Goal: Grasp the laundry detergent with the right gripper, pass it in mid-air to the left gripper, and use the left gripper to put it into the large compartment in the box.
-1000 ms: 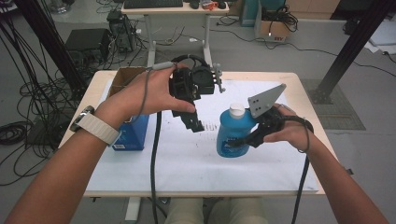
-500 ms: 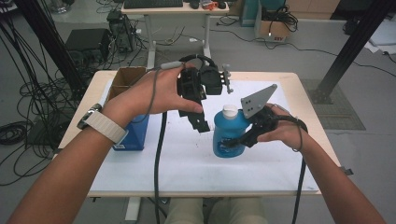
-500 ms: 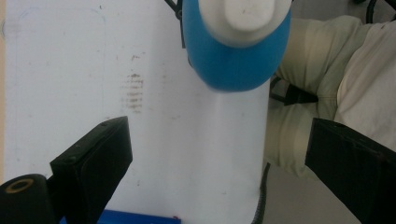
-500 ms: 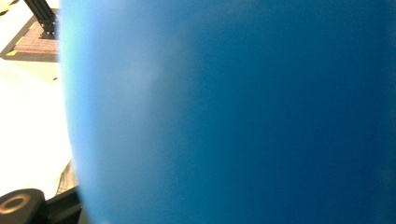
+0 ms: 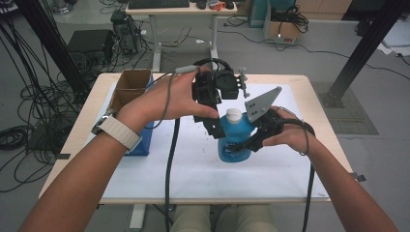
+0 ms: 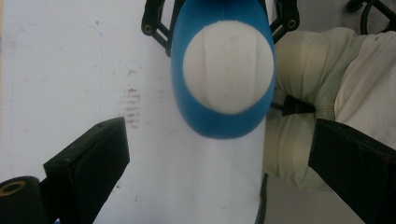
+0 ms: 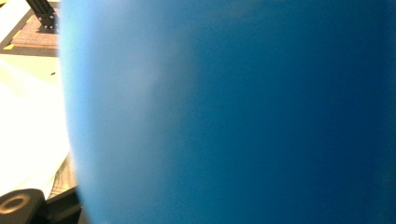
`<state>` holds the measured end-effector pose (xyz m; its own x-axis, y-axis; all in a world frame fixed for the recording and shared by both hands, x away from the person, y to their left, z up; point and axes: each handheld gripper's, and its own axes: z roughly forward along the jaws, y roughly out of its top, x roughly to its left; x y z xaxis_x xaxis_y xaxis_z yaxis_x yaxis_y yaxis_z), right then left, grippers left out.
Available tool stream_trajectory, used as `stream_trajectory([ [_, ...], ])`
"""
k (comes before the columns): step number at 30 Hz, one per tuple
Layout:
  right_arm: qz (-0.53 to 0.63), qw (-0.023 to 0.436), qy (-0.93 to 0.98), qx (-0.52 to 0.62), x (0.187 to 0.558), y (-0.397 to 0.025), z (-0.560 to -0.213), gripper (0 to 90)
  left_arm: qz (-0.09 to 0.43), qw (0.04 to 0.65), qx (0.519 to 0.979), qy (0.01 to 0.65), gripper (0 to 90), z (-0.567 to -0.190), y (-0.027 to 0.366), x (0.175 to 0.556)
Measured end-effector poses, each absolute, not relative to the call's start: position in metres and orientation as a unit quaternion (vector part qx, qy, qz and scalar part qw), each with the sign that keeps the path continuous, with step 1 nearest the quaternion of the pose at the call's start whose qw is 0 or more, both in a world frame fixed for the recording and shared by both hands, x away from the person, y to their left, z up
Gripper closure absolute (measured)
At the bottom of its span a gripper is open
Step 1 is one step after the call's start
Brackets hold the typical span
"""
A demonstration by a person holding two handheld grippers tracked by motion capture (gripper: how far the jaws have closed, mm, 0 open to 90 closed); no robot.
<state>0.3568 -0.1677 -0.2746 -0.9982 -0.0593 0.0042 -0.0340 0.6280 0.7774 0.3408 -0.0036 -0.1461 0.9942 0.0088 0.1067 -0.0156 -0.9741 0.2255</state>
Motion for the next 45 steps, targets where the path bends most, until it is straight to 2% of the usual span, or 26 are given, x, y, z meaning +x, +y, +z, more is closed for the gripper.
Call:
stream_trajectory([
  [11, -0.433, 0.0, -0.901, 0.034, 0.358, -0.162, -0.275, 43.4, 0.05, 0.119, 0.992, -0.013, 5.5, -0.146, -0.012, 0.343],
  [45, -0.43, -0.005, -0.903, 0.024, 0.356, -0.158, -0.279, 43.3, 0.052, 0.128, 0.99, 0.015, 7.7, -0.158, -0.02, 0.343],
])
